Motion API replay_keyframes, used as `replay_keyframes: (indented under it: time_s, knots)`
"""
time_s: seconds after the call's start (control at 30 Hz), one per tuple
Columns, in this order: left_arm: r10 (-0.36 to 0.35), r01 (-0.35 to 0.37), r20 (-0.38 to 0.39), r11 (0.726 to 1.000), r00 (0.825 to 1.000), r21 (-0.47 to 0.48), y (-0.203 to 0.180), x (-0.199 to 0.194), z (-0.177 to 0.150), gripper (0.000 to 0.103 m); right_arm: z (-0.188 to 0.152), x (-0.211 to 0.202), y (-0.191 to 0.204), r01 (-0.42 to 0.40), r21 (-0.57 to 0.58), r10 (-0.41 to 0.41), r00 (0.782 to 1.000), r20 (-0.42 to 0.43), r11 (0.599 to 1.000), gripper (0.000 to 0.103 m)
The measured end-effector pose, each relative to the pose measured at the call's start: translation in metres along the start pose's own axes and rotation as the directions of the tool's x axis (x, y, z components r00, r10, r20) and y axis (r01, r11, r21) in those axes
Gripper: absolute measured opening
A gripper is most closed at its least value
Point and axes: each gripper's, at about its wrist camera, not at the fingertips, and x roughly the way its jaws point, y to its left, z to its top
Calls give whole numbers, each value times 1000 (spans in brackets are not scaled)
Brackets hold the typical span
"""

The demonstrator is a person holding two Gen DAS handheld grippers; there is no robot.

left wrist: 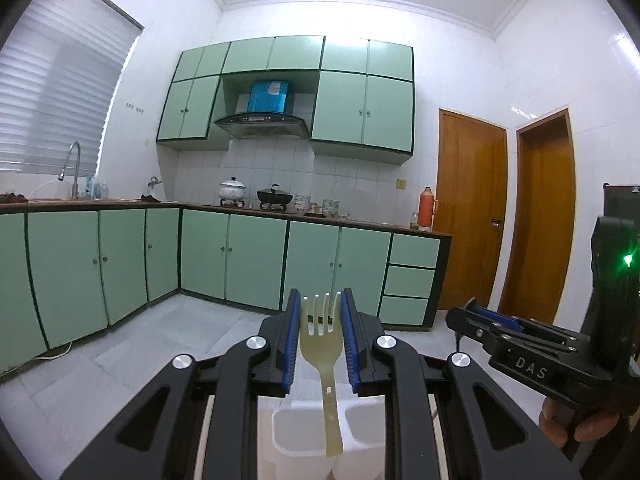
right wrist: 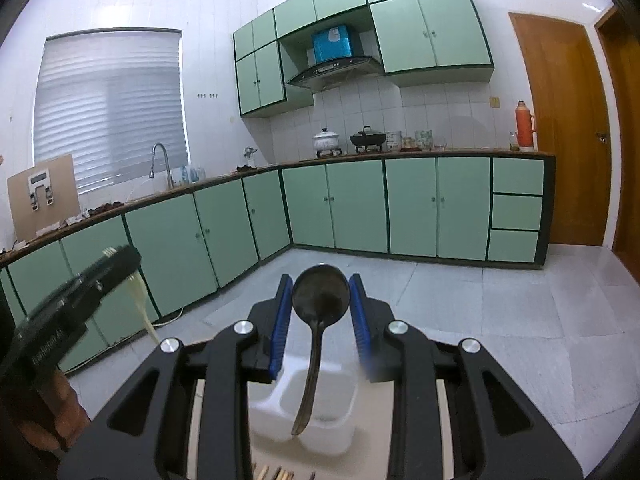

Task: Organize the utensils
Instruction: 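Grasp the fork with the left tool while the right tool grasps the spoon, then drop the fork and spoon into the white holder, opening both tools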

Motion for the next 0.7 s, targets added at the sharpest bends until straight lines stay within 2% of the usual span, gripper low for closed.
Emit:
replay_keyframes:
  time_s: [0.1,0.2,0.3,0.43,0.57,0.63,0.7]
  knots:
    - [-2,2,-18,1000,1000,-9,4,25,-6,20,3,21,0,17,-21,-17,1000,7,1000,27]
    - [-5,4,-60,1000,998,-18,8,47,-18,20,-7,43,-1,32,-46,-33,999,-22,998,27]
    - [-12,9,-138,1000,990,-24,14,70,-38,20,-22,62,-5,30,-44,-33,997,-74,999,27]
    - [-11,7,-207,1000,978,-18,19,79,-58,20,-44,77,-7,10,-13,-12,988,-152,1000,28]
    - [-1,-3,-232,1000,973,-17,22,75,-70,26,-59,77,-9,9,22,-4,982,-191,1000,29]
    - [2,-6,-233,1000,973,-14,22,69,-69,30,-59,71,-7,14,27,-8,983,-186,1000,37]
    - [9,-12,-226,1000,974,-12,21,60,-66,41,-59,59,-6,23,27,-19,986,-168,999,45]
